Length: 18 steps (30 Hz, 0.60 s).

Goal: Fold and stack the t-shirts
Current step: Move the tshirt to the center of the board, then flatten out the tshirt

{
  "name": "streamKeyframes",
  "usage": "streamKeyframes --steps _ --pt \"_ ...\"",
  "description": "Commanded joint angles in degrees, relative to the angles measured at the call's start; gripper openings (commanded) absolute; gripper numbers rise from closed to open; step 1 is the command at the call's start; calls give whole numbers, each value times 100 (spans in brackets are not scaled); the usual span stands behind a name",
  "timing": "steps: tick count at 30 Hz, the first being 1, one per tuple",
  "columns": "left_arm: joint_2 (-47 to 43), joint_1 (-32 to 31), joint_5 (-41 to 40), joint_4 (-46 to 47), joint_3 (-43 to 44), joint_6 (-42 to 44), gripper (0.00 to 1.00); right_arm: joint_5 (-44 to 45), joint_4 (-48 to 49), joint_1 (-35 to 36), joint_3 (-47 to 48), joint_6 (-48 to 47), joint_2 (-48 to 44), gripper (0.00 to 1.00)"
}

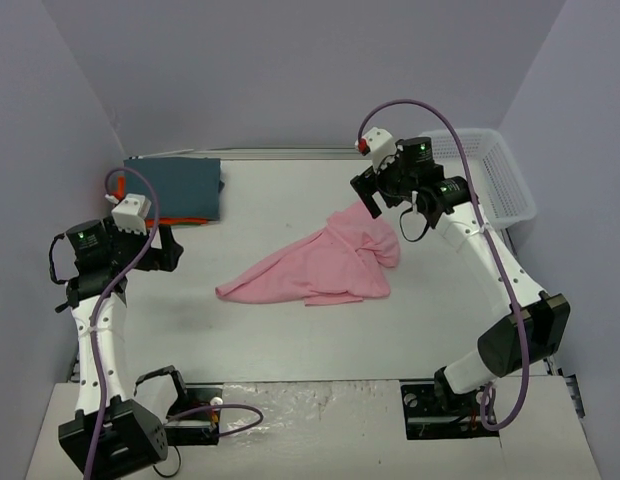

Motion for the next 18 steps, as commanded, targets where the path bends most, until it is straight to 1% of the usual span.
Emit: streamKeyframes --steps 1,5,6,9,10,13,14,15,18 --pt "-51 43 337 -130 147 120 94 -148 -97 -67 -80 -62 -74 91" --pt "168 43 741 -534 365 427 94 -544 -387 -93 -449 -159 22 91" --pt "334 35 803 -631 427 472 94 -814 -571 -85 -528 -211 66 89" --pt "738 -53 918 -947 664 586 94 -1237 -748 -76 -775 -343 373 86" --pt "836 -106 918 -1122 735 682 94 -1500 -879 -76 -810 -396 566 83" --pt "1108 -579 647 -1369 946 797 94 -1713 -1012 -67 -863 -422 935 80" --pt "1196 -781 341 -1405 999 832 94 -1722 -1030 -67 -889 -431 989 79" --pt "1249 -1218 173 -1440 1112 841 94 -1722 -1047 -67 -916 -431 1033 78" --pt "1565 -1888 -443 -1440 1315 789 94 -1626 -1065 -76 -1082 -431 1007 78"
